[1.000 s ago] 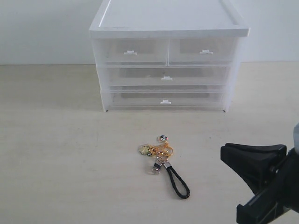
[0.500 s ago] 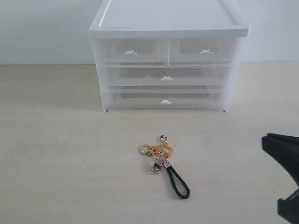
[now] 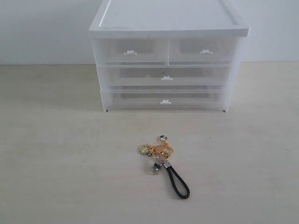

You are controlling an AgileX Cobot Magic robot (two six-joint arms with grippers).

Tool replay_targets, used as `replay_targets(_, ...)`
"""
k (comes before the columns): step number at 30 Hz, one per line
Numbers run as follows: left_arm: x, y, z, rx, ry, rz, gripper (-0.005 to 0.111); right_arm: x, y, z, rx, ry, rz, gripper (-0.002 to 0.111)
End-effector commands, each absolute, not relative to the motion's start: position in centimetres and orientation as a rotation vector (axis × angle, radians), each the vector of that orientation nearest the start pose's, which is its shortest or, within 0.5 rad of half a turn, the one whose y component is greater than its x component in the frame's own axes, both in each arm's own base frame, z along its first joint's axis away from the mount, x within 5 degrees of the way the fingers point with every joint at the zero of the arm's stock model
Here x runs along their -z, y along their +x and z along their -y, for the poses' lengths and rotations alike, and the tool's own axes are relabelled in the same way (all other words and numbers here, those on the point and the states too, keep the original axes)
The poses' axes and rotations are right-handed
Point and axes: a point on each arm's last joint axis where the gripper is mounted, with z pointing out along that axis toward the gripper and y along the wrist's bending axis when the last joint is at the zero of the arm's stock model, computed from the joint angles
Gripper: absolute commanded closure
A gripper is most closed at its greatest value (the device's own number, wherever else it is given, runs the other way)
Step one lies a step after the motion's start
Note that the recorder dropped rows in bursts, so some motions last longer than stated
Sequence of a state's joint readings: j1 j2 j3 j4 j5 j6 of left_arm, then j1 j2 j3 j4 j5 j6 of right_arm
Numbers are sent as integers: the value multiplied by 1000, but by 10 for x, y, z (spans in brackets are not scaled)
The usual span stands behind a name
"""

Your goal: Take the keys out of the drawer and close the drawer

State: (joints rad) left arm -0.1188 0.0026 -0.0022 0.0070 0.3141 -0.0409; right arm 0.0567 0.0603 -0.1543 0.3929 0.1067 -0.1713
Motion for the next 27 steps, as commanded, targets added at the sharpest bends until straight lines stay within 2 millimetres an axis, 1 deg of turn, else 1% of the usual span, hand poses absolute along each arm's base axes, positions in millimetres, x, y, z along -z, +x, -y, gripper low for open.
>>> replay_targets(1, -185, 54, 6, 107, 67, -1799, 103, -250, 53, -6, -224, 112, -1512, 108)
replay_targets(7, -185, 54, 6, 107, 67, -1799, 103, -246, 54, -4, -220, 143, -1518, 108)
replay_targets(10, -185, 54, 6, 107, 67, -1799, 103, -232, 58, -1, -191, 176, -1495, 108)
replay_targets(12, -185, 54, 6, 107, 67, -1799, 103, -217, 60, 3, -163, 204, -1479, 108)
replay_targets(14, -185, 54, 6, 107, 67, -1799, 103, -218, 59, 5, -143, 212, -1433, 108)
replay_targets(20, -185, 54, 6, 107, 67, -1799, 103, -210, 56, 0, -29, 48, -1522, 108)
replay_targets(27, -185, 54, 6, 105, 68, -1799, 103, -202, 56, -3, -53, 23, -1604, 108)
